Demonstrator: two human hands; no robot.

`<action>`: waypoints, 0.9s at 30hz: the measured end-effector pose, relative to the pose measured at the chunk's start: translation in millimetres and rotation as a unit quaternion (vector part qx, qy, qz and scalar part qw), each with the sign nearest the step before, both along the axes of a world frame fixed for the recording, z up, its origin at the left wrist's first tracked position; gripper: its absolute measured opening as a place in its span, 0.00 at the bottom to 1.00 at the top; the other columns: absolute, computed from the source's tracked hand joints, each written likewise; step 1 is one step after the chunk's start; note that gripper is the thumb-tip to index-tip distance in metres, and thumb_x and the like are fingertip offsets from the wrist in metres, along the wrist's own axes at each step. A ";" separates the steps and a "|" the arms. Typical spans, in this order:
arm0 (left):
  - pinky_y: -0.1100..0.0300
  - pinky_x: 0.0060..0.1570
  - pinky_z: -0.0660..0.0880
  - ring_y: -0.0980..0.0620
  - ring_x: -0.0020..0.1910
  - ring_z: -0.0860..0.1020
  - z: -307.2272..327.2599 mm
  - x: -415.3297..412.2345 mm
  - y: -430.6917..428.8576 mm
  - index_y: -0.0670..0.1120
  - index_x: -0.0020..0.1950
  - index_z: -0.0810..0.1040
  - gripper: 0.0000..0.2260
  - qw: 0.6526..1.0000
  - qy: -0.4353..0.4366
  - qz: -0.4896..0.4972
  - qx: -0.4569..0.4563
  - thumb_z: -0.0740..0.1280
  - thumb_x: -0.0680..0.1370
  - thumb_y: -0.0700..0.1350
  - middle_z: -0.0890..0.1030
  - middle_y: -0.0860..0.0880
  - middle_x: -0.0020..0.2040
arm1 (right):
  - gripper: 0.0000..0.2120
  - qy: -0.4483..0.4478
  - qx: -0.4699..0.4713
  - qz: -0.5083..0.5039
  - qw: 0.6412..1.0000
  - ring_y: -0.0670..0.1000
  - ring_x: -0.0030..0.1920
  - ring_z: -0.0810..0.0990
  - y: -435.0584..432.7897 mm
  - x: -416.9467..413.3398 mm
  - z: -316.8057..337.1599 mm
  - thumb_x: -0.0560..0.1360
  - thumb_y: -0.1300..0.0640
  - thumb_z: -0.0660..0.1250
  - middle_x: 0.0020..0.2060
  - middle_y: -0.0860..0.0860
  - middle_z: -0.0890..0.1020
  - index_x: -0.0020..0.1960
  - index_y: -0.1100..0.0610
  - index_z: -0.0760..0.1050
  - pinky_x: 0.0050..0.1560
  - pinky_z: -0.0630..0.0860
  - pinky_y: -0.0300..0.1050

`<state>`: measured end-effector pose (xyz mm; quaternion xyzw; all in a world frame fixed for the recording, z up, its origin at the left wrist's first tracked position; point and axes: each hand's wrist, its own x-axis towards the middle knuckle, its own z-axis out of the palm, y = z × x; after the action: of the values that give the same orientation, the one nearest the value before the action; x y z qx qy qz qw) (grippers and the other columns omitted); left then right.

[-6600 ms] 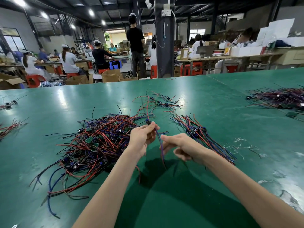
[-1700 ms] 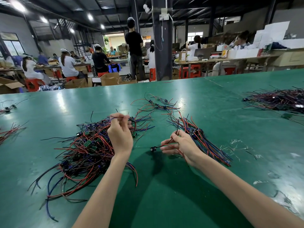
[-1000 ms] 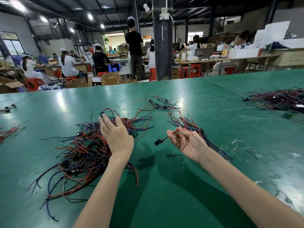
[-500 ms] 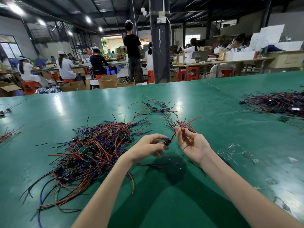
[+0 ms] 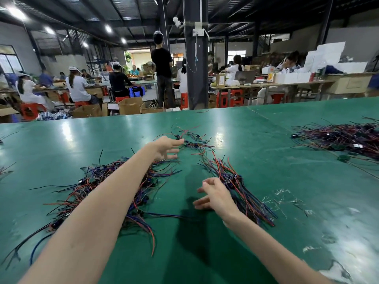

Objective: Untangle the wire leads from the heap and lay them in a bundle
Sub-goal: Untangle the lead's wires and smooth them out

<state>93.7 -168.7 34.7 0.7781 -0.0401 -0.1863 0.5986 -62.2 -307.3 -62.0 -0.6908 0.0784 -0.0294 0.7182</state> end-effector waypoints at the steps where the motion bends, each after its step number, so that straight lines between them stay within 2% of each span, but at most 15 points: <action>1: 0.55 0.57 0.73 0.48 0.61 0.73 1.7 7.2 -0.7 0.40 0.64 0.72 0.18 1.000 -0.002 0.007 0.024 0.69 0.77 0.44 0.73 0.45 0.65 | 0.04 -0.005 -0.021 0.001 1.000 0.54 0.30 0.81 1.2 -1.6 -2.5 0.81 0.60 0.55 0.50 0.59 0.76 0.50 0.56 0.67 0.38 0.80 0.51; 2: 0.54 0.56 0.72 0.48 0.61 0.72 1.7 12.6 -0.3 0.38 0.69 0.66 0.24 0.998 -0.017 0.013 0.057 0.69 0.77 0.44 0.72 0.44 0.64 | 0.03 -0.011 -0.040 0.002 0.999 0.54 0.30 0.81 2.0 -2.3 -4.5 0.81 0.61 0.56 0.50 0.59 0.76 0.50 0.56 0.68 0.38 0.80 0.50; 4: 0.56 0.48 0.72 0.48 0.50 0.73 -0.1 14.2 6.0 0.35 0.73 0.59 0.28 0.987 -0.078 0.009 0.141 0.67 0.78 0.41 0.73 0.42 0.57 | 0.03 -0.023 -0.066 0.002 0.998 0.54 0.29 0.80 2.0 -2.7 -6.0 0.80 0.62 0.56 0.50 0.59 0.76 0.52 0.57 0.68 0.36 0.80 0.48; 5: 0.55 0.47 0.71 0.47 0.47 0.73 -1.7 12.0 10.9 0.34 0.72 0.60 0.25 0.972 -0.118 0.000 0.201 0.65 0.79 0.39 0.73 0.41 0.56 | 0.04 -0.029 -0.078 0.002 0.997 0.53 0.28 0.80 2.0 -2.1 -6.1 0.80 0.62 0.57 0.49 0.59 0.76 0.53 0.58 0.69 0.34 0.79 0.47; 7: 0.56 0.51 0.70 0.43 0.52 0.75 -2.4 3.1 26.7 0.33 0.67 0.70 0.17 0.927 -0.206 -0.018 0.313 0.61 0.78 0.35 0.76 0.39 0.59 | 0.04 -0.040 -0.111 -0.002 0.993 0.51 0.28 0.80 3.6 -1.2 -6.8 0.79 0.63 0.58 0.46 0.56 0.77 0.53 0.59 0.69 0.32 0.78 0.44; 9: 0.59 0.54 0.71 0.45 0.55 0.77 -1.4 -10.2 47.3 0.35 0.59 0.78 0.13 0.896 -0.260 -0.041 0.357 0.61 0.77 0.33 0.79 0.40 0.58 | 0.04 -0.052 -0.141 -0.010 0.989 0.49 0.26 0.80 6.2 -1.6 -8.4 0.79 0.64 0.59 0.42 0.54 0.77 0.52 0.58 0.70 0.28 0.76 0.41; 11: 0.58 0.55 0.73 0.49 0.50 0.78 -0.6 -28.3 66.9 0.40 0.52 0.81 0.11 0.890 -0.265 -0.092 0.359 0.62 0.75 0.31 0.82 0.43 0.53 | 0.04 -0.058 -0.157 -0.011 0.986 0.47 0.26 0.79 7.7 -1.9 -10.6 0.78 0.65 0.59 0.41 0.53 0.77 0.51 0.58 0.70 0.27 0.75 0.40; 13: 0.60 0.55 0.74 0.55 0.47 0.78 -0.1 -49.0 79.6 0.47 0.49 0.81 0.12 0.875 -0.231 -0.181 0.386 0.65 0.74 0.33 0.82 0.50 0.49 | 0.04 -0.059 -0.162 -0.011 0.985 0.46 0.26 0.79 7.7 -2.2 -11.3 0.78 0.66 0.59 0.42 0.54 0.77 0.51 0.59 0.70 0.27 0.75 0.39; 15: 0.60 0.53 0.73 0.57 0.47 0.77 -4.6 -67.4 84.7 0.54 0.48 0.81 0.13 0.833 -0.182 -0.276 0.443 0.68 0.72 0.37 0.81 0.54 0.48 | 0.05 -0.061 -0.165 -0.014 0.984 0.47 0.27 0.79 7.8 -2.2 -11.4 0.78 0.66 0.59 0.44 0.56 0.77 0.51 0.60 0.71 0.27 0.75 0.40; 17: 0.56 0.57 0.72 0.54 0.53 0.76 -13.5 -80.7 87.8 0.57 0.50 0.81 0.12 0.790 -0.155 -0.332 0.491 0.71 0.71 0.42 0.79 0.53 0.53 | 0.05 -0.061 -0.161 -0.016 0.985 0.48 0.27 0.79 7.8 -2.7 -11.3 0.78 0.66 0.59 0.45 0.57 0.78 0.51 0.60 0.71 0.28 0.76 0.40; 19: 0.53 0.63 0.67 0.54 0.60 0.72 -24.3 -87.5 92.2 0.57 0.49 0.83 0.10 0.761 -0.172 -0.335 0.529 0.74 0.69 0.49 0.75 0.55 0.60 | 0.05 -0.056 -0.153 -0.014 0.987 0.48 0.27 0.80 7.0 -3.0 -11.0 0.78 0.66 0.59 0.44 0.57 0.79 0.50 0.59 0.71 0.28 0.75 0.40; 22: 0.52 0.59 0.62 0.55 0.61 0.67 -33.8 -92.7 96.1 0.55 0.46 0.84 0.08 0.709 -0.260 -0.302 0.581 0.75 0.68 0.53 0.73 0.57 0.61 | 0.06 -0.041 -0.115 -0.012 0.992 0.50 0.27 0.80 4.4 -1.7 -10.8 0.78 0.67 0.59 0.43 0.58 0.79 0.48 0.59 0.72 0.28 0.75 0.41; 24: 0.54 0.57 0.64 0.54 0.59 0.70 -35.3 -92.7 95.8 0.54 0.47 0.84 0.07 0.707 -0.312 -0.278 0.570 0.73 0.71 0.52 0.75 0.55 0.58 | 0.06 -0.030 -0.072 -0.014 0.997 0.51 0.28 0.80 1.5 1.2 -9.7 0.78 0.67 0.58 0.44 0.59 0.79 0.48 0.59 0.72 0.29 0.76 0.43; 25: 0.55 0.57 0.67 0.54 0.58 0.72 -34.9 -92.7 94.7 0.52 0.48 0.83 0.06 0.725 -0.337 -0.259 0.542 0.72 0.73 0.50 0.77 0.54 0.55 | 0.06 -0.023 -0.040 -0.017 0.999 0.52 0.29 0.80 -0.3 2.6 -8.3 0.78 0.67 0.57 0.44 0.59 0.79 0.48 0.60 0.72 0.30 0.77 0.44; 27: 0.57 0.55 0.71 0.54 0.51 0.76 -31.0 -94.7 89.7 0.49 0.48 0.81 0.04 0.796 -0.378 -0.197 0.430 0.71 0.74 0.46 0.80 0.53 0.48 | 0.06 -0.016 0.049 -0.028 0.998 0.52 0.29 0.80 -4.0 4.8 -3.8 0.80 0.64 0.56 0.42 0.60 0.78 0.49 0.62 0.72 0.30 0.78 0.44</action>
<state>-1.1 -79.0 3.7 0.9389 -0.3319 0.0108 0.0902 -57.4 -311.3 -65.8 -0.6519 0.0876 -0.0561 0.7512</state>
